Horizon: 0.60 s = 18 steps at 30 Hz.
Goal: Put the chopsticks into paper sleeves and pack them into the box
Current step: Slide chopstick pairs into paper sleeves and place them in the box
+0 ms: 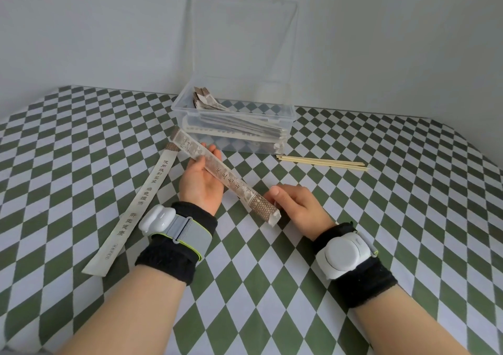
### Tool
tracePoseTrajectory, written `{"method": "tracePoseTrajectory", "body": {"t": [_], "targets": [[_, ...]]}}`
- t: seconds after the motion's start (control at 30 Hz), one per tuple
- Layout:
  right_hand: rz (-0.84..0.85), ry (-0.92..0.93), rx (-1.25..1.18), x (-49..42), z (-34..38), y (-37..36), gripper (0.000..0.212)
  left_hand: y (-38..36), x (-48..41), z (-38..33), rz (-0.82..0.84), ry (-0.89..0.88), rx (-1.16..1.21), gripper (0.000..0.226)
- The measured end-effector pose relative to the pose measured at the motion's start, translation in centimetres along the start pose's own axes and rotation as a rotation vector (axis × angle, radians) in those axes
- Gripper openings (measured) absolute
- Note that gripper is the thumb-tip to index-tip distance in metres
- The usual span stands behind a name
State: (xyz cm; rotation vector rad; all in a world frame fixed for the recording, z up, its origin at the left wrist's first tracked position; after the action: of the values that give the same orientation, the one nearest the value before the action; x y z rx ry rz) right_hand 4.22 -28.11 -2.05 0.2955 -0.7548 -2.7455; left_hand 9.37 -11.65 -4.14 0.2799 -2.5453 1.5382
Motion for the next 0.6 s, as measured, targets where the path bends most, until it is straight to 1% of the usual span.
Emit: {"method": "tracePoseTrajectory", "body": {"t": [0.03,0.13,0.17,0.27,0.37,0.43,0.5,0.6], "targets": [[0.009,-0.011,-0.001,0.0,0.0,-0.1,0.048,0.0,-0.1,-0.1,0.014,-0.007,0.019,0.022],[-0.001,-0.049,0.071,-0.2,-0.2,-0.2,0.018,-0.2,-0.2,-0.1,0.057,-0.002,0.079,0.026],[-0.025,-0.067,0.081,-0.3,-0.4,0.0,0.014,-0.4,-0.2,0.0,0.071,0.011,0.076,0.027],[-0.112,-0.116,0.032,-0.3,-0.9,0.7,0.014,-1.9,1.0,1.5,0.197,0.081,-0.033,0.02],[-0.144,-0.123,0.005,-0.3,-0.7,1.0,0.017,-3.2,2.2,4.1,0.322,0.149,-0.157,0.022],[-0.139,-0.116,-0.007,-0.3,-0.6,0.9,0.014,-3.6,2.4,4.7,0.346,0.152,-0.191,0.023],[-0.136,-0.112,-0.029,-0.3,-0.7,0.9,0.009,-3.5,2.0,4.4,0.338,0.138,-0.167,0.022],[-0.12,-0.106,-0.045,-0.4,-0.6,0.9,0.012,-2.9,1.2,3.8,0.309,0.11,-0.122,0.021]]}}
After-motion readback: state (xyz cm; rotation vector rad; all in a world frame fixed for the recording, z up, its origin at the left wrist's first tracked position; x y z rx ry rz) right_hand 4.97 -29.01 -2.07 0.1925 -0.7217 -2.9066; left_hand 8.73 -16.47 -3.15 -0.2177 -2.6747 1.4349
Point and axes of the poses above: each hand's wrist, its own x-axis away from the middle knuckle, its own y-axis out of the back of the hand, z = x × y, the point moved 7 cm from there along -x, towards the middle knuckle, and after that the axes turned 1 degree about z, right-handed, at the moved point
